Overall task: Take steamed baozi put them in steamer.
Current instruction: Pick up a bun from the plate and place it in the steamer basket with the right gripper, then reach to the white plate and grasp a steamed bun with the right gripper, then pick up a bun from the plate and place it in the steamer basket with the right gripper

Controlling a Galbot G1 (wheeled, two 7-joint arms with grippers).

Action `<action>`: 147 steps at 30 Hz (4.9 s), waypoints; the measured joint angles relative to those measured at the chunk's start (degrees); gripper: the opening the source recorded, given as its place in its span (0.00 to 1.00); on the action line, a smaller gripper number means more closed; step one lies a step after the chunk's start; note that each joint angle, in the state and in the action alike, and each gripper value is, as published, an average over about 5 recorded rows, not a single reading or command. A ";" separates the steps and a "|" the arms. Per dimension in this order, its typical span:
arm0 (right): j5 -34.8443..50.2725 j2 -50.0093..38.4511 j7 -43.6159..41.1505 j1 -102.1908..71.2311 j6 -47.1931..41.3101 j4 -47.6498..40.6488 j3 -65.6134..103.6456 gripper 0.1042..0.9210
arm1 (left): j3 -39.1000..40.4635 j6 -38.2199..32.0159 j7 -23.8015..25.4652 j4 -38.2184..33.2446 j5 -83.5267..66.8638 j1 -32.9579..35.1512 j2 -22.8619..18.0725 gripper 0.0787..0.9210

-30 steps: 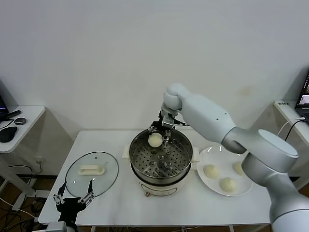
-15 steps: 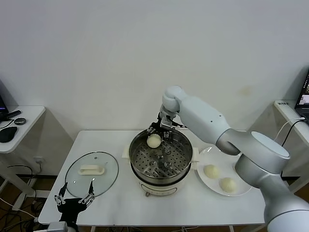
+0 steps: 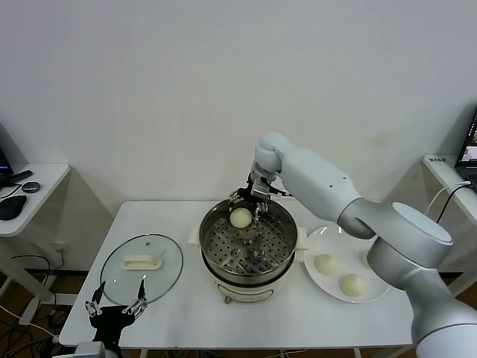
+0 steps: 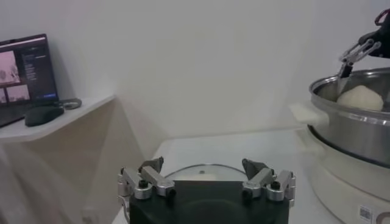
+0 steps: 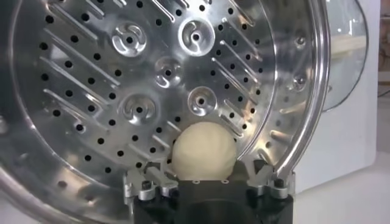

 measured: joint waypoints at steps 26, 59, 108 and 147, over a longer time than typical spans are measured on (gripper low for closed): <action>27.23 -36.75 -7.41 4.37 -55.13 28.80 1.17 0.88 | 0.08 2.71 0.85 -1.86 -3.12 -0.87 1.59 0.88; 7.96 -34.15 -4.30 -27.52 -65.37 27.04 16.75 0.88 | -0.51 3.33 0.27 0.61 -3.79 -1.55 1.20 0.88; 4.94 -29.86 -3.12 -27.87 -64.91 20.85 18.07 0.55 | 0.23 3.30 0.30 1.46 -3.27 -2.16 0.81 0.88; 43.04 -14.05 -5.85 18.69 -81.49 29.57 -23.50 0.56 | 2.09 3.18 -1.50 -2.71 -5.04 -3.79 0.86 0.88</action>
